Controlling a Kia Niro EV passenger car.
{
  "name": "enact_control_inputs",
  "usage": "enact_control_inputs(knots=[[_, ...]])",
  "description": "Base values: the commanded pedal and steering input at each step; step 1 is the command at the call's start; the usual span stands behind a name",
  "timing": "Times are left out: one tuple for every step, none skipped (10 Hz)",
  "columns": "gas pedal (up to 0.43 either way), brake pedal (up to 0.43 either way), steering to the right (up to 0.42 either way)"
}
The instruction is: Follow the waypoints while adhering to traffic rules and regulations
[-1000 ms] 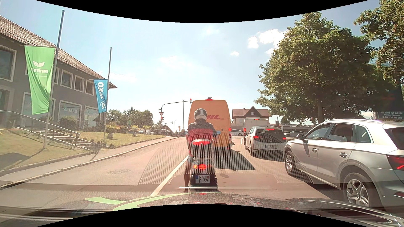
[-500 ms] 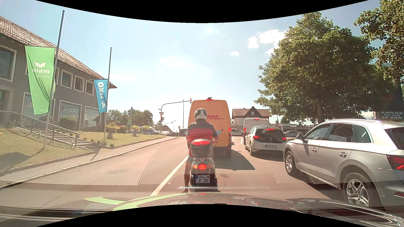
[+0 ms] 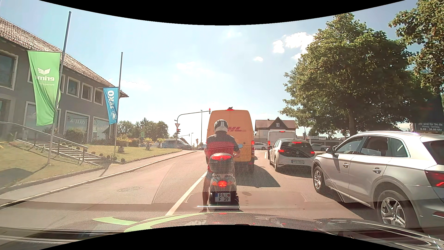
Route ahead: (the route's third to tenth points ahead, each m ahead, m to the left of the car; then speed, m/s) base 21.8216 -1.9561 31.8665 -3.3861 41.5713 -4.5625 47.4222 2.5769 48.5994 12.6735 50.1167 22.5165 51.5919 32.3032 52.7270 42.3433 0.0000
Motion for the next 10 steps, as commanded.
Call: enact_control_inputs(knots=[[0.0, 0.25, 0.024], [0.0, 0.25, 0.024], [0.0, 0.25, 0.024], [0.0, 0.25, 0.024], [0.0, 0.25, 0.024], [0.0, 0.25, 0.024], [0.0, 0.25, 0.024], [0.0, 0.25, 0.024], [0.0, 0.25, 0.024], [0.0, 0.25, 0.024]])
